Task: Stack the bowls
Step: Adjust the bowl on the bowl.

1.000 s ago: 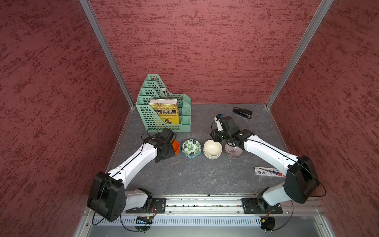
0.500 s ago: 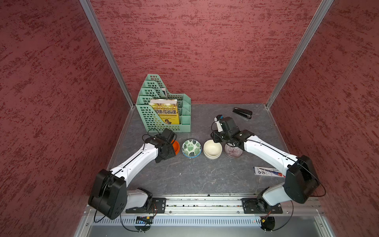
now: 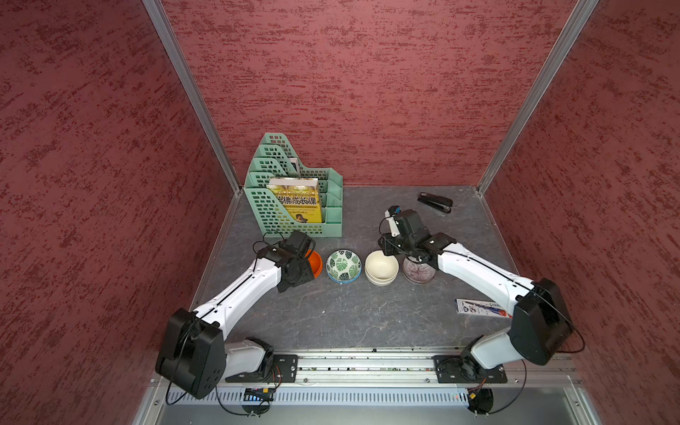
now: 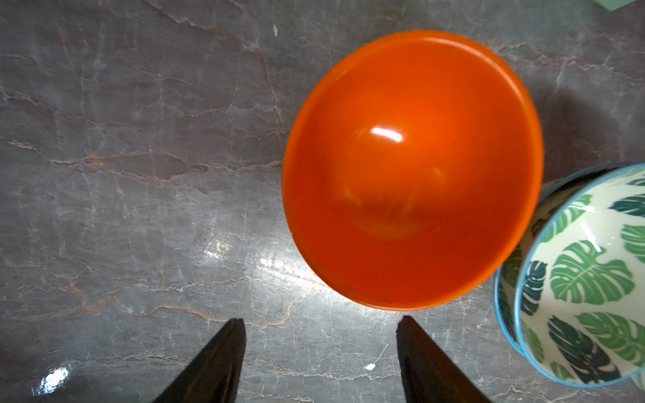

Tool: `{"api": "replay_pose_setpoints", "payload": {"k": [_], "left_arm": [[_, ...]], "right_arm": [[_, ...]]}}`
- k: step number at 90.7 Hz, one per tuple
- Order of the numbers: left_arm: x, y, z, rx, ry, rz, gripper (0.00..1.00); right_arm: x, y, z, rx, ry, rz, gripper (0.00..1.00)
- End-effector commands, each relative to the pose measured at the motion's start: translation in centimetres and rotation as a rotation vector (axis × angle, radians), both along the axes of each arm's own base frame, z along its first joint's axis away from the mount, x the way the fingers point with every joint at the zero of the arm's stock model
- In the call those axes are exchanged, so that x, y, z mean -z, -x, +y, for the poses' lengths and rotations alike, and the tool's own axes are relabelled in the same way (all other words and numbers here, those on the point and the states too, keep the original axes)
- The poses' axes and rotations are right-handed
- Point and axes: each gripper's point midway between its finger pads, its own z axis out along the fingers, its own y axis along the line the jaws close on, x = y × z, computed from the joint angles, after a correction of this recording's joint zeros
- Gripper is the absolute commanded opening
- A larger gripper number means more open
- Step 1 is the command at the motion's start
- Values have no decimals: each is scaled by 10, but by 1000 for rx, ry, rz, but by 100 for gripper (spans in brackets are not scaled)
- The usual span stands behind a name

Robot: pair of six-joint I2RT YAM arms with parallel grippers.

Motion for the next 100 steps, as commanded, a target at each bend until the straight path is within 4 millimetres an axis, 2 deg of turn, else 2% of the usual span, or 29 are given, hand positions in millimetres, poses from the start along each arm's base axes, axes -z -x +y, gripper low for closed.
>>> {"api": "replay_pose_setpoints", "payload": {"k": [1, 10, 17, 22, 40, 48, 56, 69, 100], "left_arm": [[-19, -11, 6, -11, -7, -54, 72], [-22, -21, 15, -43, 8, -63, 72], [-25, -33, 25, -76, 14, -84, 72], [-28, -42, 32, -101, 13, -95, 72], [-22, -62, 51, -173, 45, -100, 72], [-16, -63, 51, -181, 66, -91, 72], [-10, -62, 53, -186, 65, -79, 72], [-9, -59, 53, -186, 72, -86, 72], [-11, -58, 52, -168, 78, -89, 72]], "right_arm": [[-7, -3, 6, -4, -21, -26, 36], [-12, -5, 12, -25, -35, -36, 35], [-18, -6, 25, -69, -36, -46, 34], [-24, -4, 47, -128, -40, -59, 33], [-14, 0, 135, -301, -44, -40, 31], [-8, 2, 163, -349, -56, -26, 29], [6, 4, 184, -383, -48, -2, 26], [20, 5, 205, -410, -44, 15, 24], [42, -2, 226, -416, -47, 43, 21]]}}
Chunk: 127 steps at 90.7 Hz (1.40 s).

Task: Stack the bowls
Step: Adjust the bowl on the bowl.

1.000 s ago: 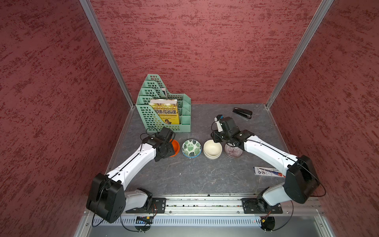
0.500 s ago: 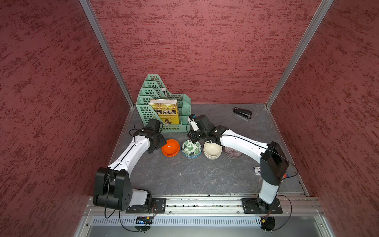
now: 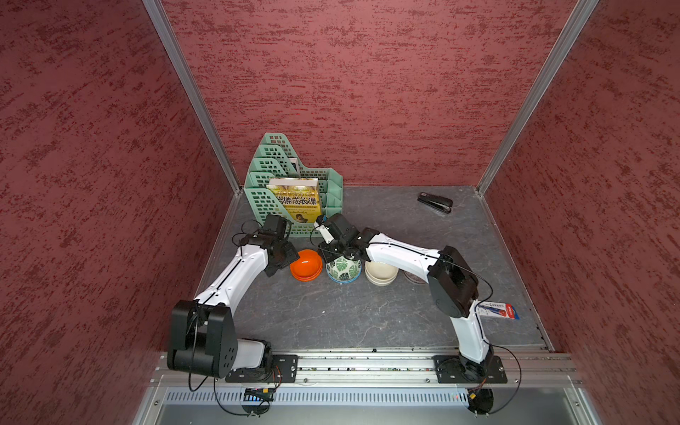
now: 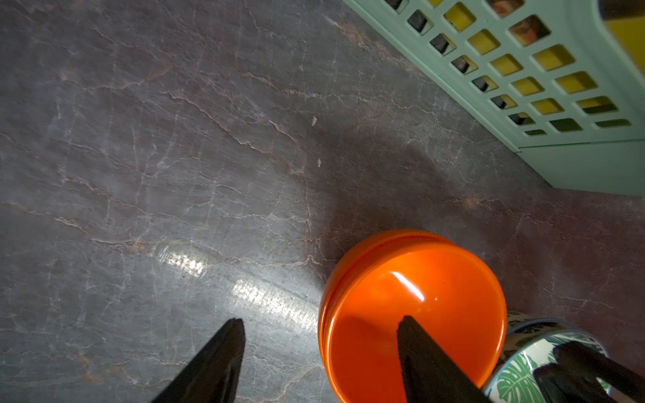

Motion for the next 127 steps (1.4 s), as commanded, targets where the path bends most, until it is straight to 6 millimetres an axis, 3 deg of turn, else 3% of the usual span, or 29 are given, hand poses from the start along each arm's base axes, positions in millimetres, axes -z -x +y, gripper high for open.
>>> {"api": "replay_pose_setpoints", "payload": {"k": [1, 48, 94, 102, 116, 123, 127], "left_arm": [[-3, -3, 0, 15, 6, -26, 72], [-2, -2, -1, 31, 8, -27, 72], [2, -6, -4, 56, 13, -17, 72], [0, -6, -5, 54, 19, -31, 72], [-32, -11, -2, 66, -29, -128, 79], [-50, -16, -3, 97, -63, -177, 98], [-60, -19, -3, 109, -94, -204, 100]], "right_arm": [[-4, -3, 13, -7, -21, -1, 21], [23, -12, 17, 25, 12, 28, 20], [3, -15, 22, 29, -26, 3, 23], [-4, -13, 20, 29, -41, -4, 31], [-30, -11, 5, 51, -51, -63, 48], [-47, -11, -8, 68, -64, -97, 58], [-57, -12, -17, 83, -69, -118, 90]]}}
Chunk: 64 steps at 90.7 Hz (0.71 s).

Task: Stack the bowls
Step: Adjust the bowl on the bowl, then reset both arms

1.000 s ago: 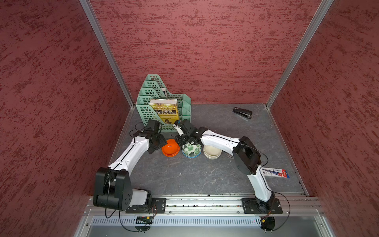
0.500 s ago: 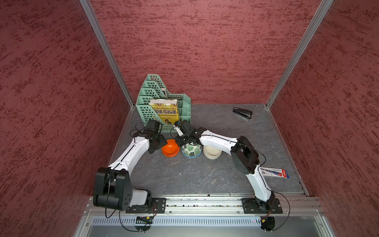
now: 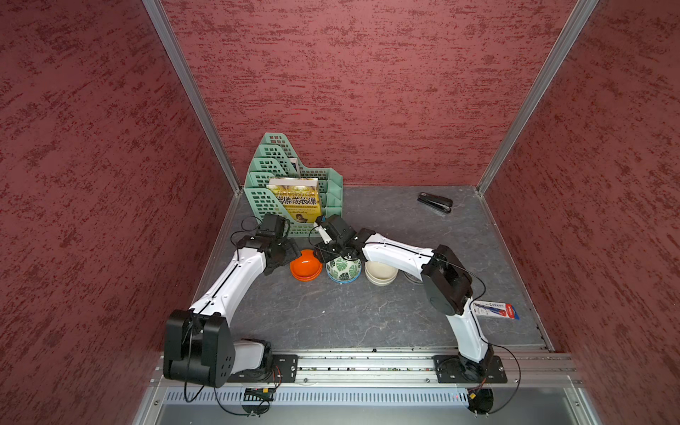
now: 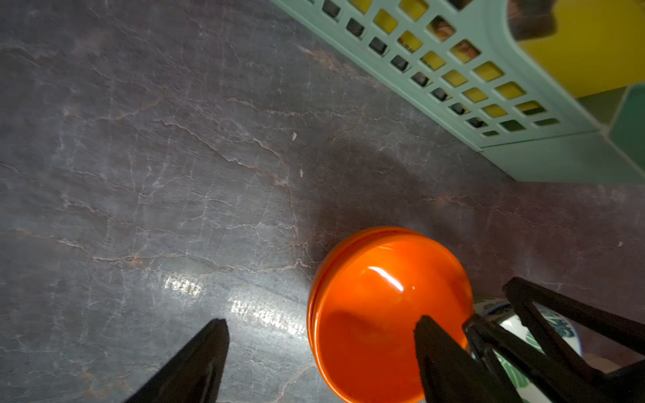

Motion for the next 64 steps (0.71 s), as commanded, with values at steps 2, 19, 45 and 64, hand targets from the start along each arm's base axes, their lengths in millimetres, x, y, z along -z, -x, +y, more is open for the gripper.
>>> {"api": "replay_pose_setpoints", "payload": {"k": [2, 19, 45, 64], "left_arm": [[-41, -15, 2, 42, -90, -127, 100], [-58, -33, 9, 58, -214, -191, 100], [-55, -68, 29, 83, -410, -327, 100], [-38, -78, 40, 118, -496, -438, 100]], "right_arm": [[-68, -10, -21, 47, -77, -141, 96], [-90, -32, -106, 203, -41, -205, 98], [-109, -56, -349, 663, 39, -352, 99], [-94, -47, -439, 822, 138, -471, 98]]}}
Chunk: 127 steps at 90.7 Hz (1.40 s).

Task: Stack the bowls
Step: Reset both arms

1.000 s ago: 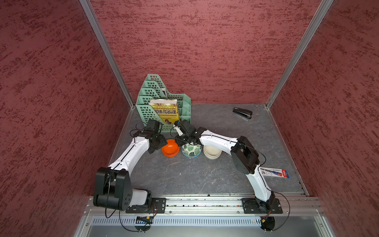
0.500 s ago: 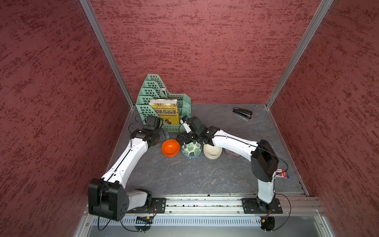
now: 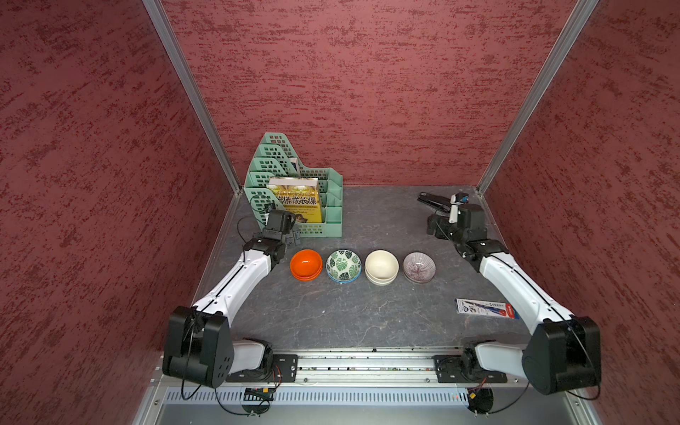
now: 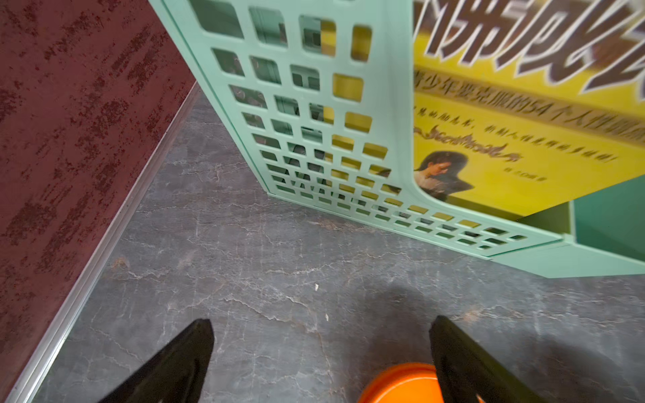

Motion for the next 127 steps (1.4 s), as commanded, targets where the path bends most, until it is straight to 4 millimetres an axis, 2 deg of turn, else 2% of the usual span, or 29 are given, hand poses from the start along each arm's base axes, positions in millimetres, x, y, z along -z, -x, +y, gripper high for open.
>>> {"api": "replay_pose_setpoints", "payload": {"k": [1, 9, 15, 27, 40, 54, 72, 78, 86, 92, 103, 110, 127], "left_arm": [[-12, -16, 11, 23, -75, -147, 100], [-11, -15, 21, 17, -63, -196, 100], [-8, -15, 28, 7, -32, -207, 100], [-2, -17, 24, 65, -14, -245, 100], [3, -18, 16, 122, -7, -282, 100], [11, -20, 14, 142, 12, -320, 100], [18, -19, 14, 173, -32, -366, 100], [14, -23, 16, 173, -34, -423, 100], [21, -30, 20, 176, -41, -428, 100], [18, -30, 14, 223, -9, -473, 100], [31, -28, 10, 263, 11, -508, 100], [37, -28, 5, 293, 15, -509, 100], [40, -29, 1, 348, 49, -504, 100]], "right_arm": [[-3, -3, -19, 21, 103, -89, 98], [8, -3, -35, 51, 147, -98, 99], [13, -3, -37, 35, 181, -147, 98], [28, -5, -44, 42, 156, -201, 98], [44, -6, -42, 27, 144, -242, 98], [46, -8, -35, -12, 114, -293, 98], [52, 0, -33, -21, 114, -337, 98], [55, 0, -29, -46, 115, -343, 98], [61, 0, -28, -52, 114, -348, 98], [63, 1, -26, -63, 113, -361, 98], [65, 5, -25, -69, 117, -393, 98], [75, 6, -23, -79, 118, -396, 98], [81, 4, -21, -94, 118, -390, 98]]}}
